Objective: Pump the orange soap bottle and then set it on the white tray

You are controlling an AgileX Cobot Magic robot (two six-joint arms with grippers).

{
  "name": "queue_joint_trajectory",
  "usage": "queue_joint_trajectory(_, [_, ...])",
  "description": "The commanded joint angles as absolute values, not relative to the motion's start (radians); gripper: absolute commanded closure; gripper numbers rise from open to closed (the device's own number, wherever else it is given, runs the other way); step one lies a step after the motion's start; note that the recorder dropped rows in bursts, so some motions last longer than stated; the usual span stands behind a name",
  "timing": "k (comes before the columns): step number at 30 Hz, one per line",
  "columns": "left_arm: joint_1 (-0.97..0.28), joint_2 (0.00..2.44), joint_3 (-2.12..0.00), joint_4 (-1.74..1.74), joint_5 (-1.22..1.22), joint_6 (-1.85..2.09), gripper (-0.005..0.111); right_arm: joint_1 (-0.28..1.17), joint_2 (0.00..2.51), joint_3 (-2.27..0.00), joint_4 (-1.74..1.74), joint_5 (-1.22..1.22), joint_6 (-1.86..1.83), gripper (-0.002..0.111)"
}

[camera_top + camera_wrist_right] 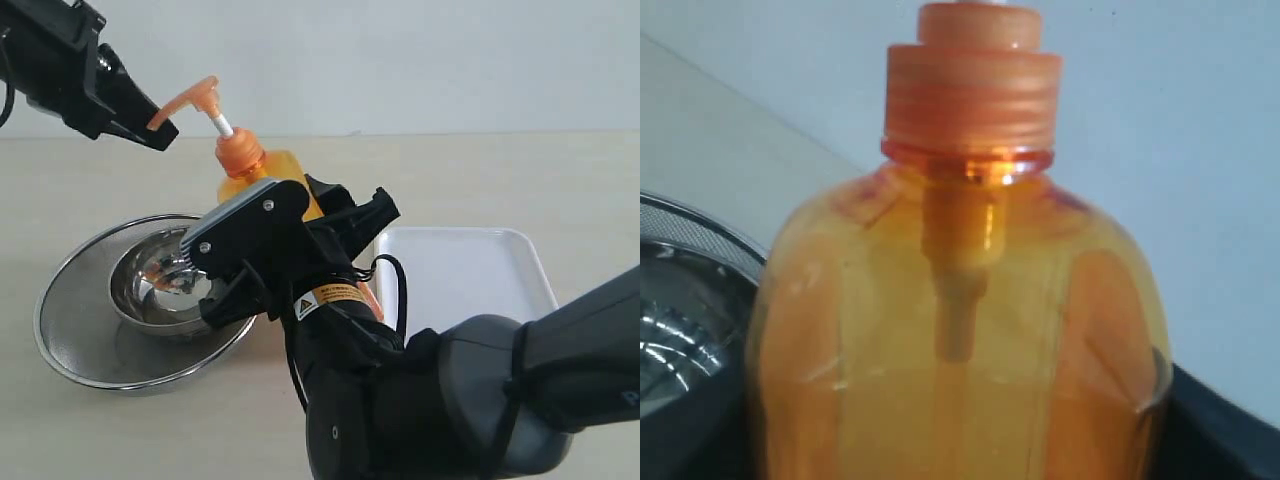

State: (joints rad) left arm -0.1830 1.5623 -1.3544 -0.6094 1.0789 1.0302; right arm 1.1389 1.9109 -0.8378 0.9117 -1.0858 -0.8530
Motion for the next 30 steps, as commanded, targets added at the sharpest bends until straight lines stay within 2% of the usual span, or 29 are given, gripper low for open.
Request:
queue_joint_trajectory(1, [-0.182, 1.522, -1.34, -0.598, 1.079, 1.017, 0.102, 1.137, 1.897, -0.846, 0.895, -1.149, -0.873, 0.108])
queue_joint_trajectory(8, [-0.182, 1.392, -1.34, -0.609, 0.892, 0.94, 0.102, 1.137, 1.897, -0.846, 0.902, -1.142, -0.916, 0.108])
queue_joint_trajectory(18, [-0.184, 1.388, -1.34, -0.753, 1.191, 0.934, 0.102, 1.137, 1.897, -0.846, 0.902, -1.147, -0.918, 0.108])
queue_joint_trajectory(30, [-0.184, 1.494, -1.336, -0.704, 1.185, 0.919, 0.102, 1.137, 1.897, -0.846, 0.902, -1.147, -0.918, 0.108])
